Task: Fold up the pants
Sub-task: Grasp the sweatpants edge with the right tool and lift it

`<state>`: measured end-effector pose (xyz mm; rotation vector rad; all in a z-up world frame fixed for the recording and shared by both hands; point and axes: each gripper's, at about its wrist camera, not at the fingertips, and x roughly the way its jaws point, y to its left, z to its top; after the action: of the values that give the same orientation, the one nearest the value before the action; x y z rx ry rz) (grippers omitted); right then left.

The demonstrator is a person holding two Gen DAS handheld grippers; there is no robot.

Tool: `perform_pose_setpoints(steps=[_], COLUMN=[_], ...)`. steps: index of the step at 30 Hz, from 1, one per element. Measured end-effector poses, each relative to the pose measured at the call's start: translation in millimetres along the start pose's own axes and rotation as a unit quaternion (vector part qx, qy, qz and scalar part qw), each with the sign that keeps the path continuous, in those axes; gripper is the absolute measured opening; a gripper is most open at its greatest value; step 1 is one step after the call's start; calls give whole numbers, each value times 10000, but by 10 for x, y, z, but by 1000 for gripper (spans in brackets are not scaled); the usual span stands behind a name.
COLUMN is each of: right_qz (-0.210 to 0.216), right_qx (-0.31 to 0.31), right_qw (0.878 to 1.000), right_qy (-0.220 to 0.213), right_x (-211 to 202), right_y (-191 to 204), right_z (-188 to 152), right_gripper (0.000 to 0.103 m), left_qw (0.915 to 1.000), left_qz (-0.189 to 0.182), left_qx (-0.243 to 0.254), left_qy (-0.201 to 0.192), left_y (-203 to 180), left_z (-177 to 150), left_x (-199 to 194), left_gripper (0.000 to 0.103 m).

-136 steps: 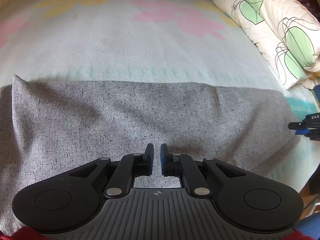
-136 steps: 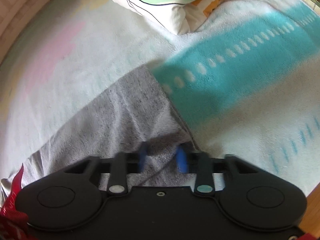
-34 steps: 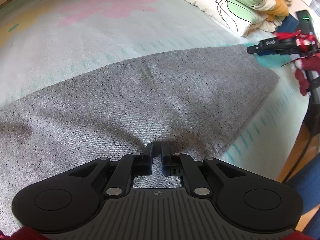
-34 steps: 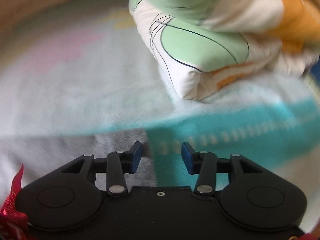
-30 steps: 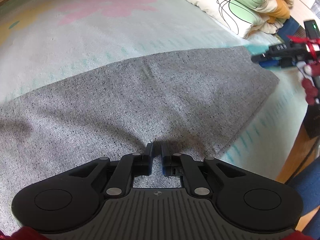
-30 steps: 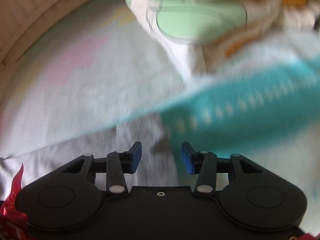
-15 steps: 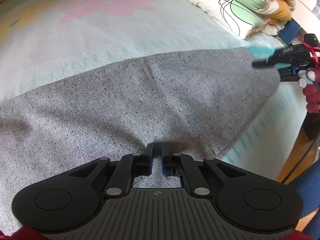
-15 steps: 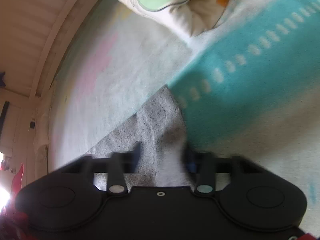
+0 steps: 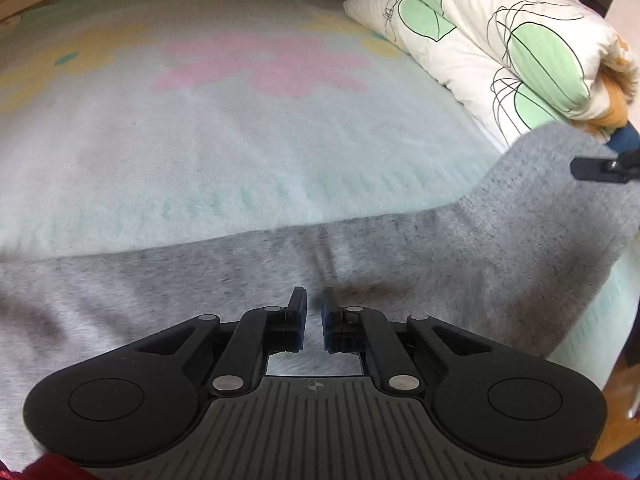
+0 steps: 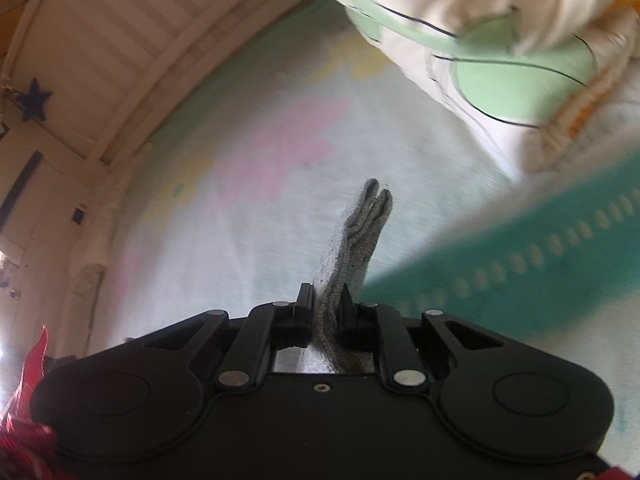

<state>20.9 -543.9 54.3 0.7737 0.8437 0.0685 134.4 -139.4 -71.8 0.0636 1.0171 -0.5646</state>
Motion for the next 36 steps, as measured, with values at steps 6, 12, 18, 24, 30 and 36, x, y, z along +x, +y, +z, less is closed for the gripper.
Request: perform_pose_setpoints(steps=[6, 12, 18, 24, 30, 36], right_qz=[306, 525, 818, 1100, 1147, 941], right_qx=[-199, -330, -487, -844, -1368, -2038], right_qw=[9993, 9980, 9955, 9898, 9808, 9659], right_qy=[-53, -97, -27, 317, 786, 1288], right_x=[123, 207, 357, 711, 1169, 1647], right_y=[308, 524, 889, 1380, 1885, 2297], right_z=[25, -5, -43, -166, -371, -672], right_gripper=[20, 21, 21, 22, 22, 22], left_qw=[9996, 9988, 9921, 9839, 9768, 9647], left_qz=[8, 153, 513, 812, 950, 1150], left_qx=[170, -455, -1144, -1572, -1826, -2196], left_qy=[243, 81, -14, -246, -585, -890], left_y=[-116, 144, 595, 994, 1316, 1607], left_z=[-18, 76, 68, -35, -178, -321], left_x=[234, 53, -286, -664, -1066, -1382], left_gripper=[7, 8, 8, 8, 8, 8])
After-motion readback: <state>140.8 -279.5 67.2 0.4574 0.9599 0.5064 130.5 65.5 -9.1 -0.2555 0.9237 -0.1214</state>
